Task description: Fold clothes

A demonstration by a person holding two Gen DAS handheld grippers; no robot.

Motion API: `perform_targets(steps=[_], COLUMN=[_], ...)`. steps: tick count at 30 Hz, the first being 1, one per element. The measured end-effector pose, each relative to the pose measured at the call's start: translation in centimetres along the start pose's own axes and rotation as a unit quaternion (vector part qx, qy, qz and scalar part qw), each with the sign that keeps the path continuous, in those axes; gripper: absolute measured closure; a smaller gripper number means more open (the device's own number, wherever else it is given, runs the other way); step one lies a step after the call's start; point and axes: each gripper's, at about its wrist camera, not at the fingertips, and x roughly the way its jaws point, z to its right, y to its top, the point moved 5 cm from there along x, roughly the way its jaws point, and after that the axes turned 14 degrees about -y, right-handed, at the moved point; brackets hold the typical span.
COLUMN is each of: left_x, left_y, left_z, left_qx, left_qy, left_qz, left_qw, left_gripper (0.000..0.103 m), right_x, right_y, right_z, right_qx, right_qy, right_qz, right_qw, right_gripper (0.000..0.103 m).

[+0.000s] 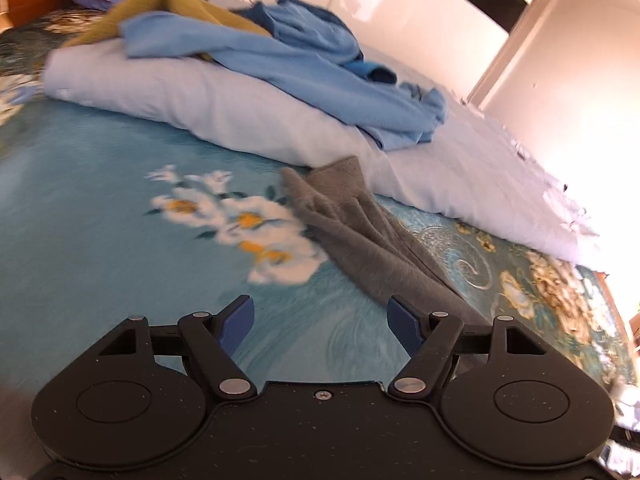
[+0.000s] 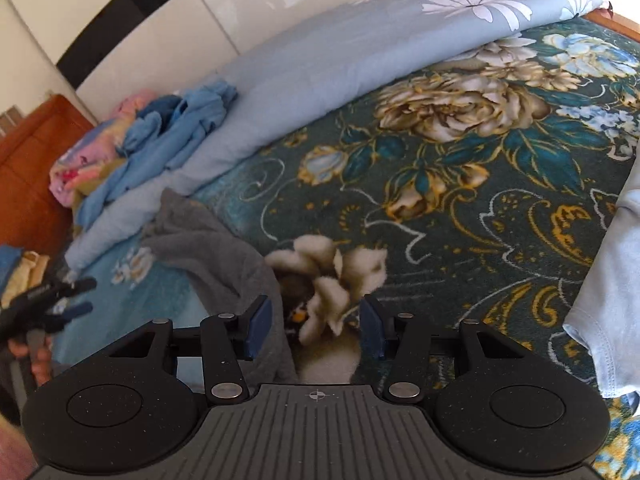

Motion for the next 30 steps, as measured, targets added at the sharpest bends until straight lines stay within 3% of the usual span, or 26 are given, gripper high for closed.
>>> perform_targets(steps=[7,11,12,14,15,16,21,25,28,30], left_x=[8.6,10.4,10.6,10.8,10.9,10.8,7.0,0.0,-5.0,-7.1], left_y=[2.6,3.7,4.0,4.4,4.5,4.5,5.9,7.5,6.8,5.3], left_z=[-2.2,-2.8,-3.0,-3.2,-3.3,-3.5,-3.2,-5.2,-7.9,-10.0], left_qx=[-0.07,-0.104,-0.113,-0.128,-0.134,-0.136,-0.113,-0.126,-0.131,-0.137], left_qy=[0.006,0.0,-0.002,-0.005,-0.004,0.005,-0.02,-0.013,0.001,0.024], left_qz=[0.0,0.031,0.04,0.051,0.052,0.054,0.128,0.228,0.256,0.253], left_qw=[0.9975,0.9941,0.9928,0.9905,0.9896,0.9891,0.9851,0.9655,0.9576,0.9574], left_gripper=[0.031,0.025,0.031,0.067,0.093,0.099,0.102,0.102,0.102,0.102], right_x=[-1.4,-3.1,-3.6,-4.6,-5.0,-5.2,-5.2,-6.0,-6.4,-6.9], right_y=[-2.4,-4.3,-4.6,-5.2,-5.4,-5.5,-5.5,-5.9,-6.6,-6.9], right_z=[3.4,5.0,5.2,5.4,5.5,5.6,5.5,4.0,3.5,4.1], right_qx=[0.024,0.066,0.073,0.083,0.087,0.088,0.091,0.076,0.065,0.075], right_qy=[0.001,0.021,0.026,0.034,0.037,0.039,0.046,0.088,0.094,0.094], right_qz=[-0.038,-0.04,-0.037,-0.028,-0.023,-0.02,-0.025,-0.023,-0.021,-0.007], right_qw=[0.999,0.997,0.996,0.996,0.995,0.995,0.994,0.993,0.993,0.993], right_gripper=[0.054,0.045,0.045,0.044,0.043,0.041,0.04,0.04,0.04,0.041])
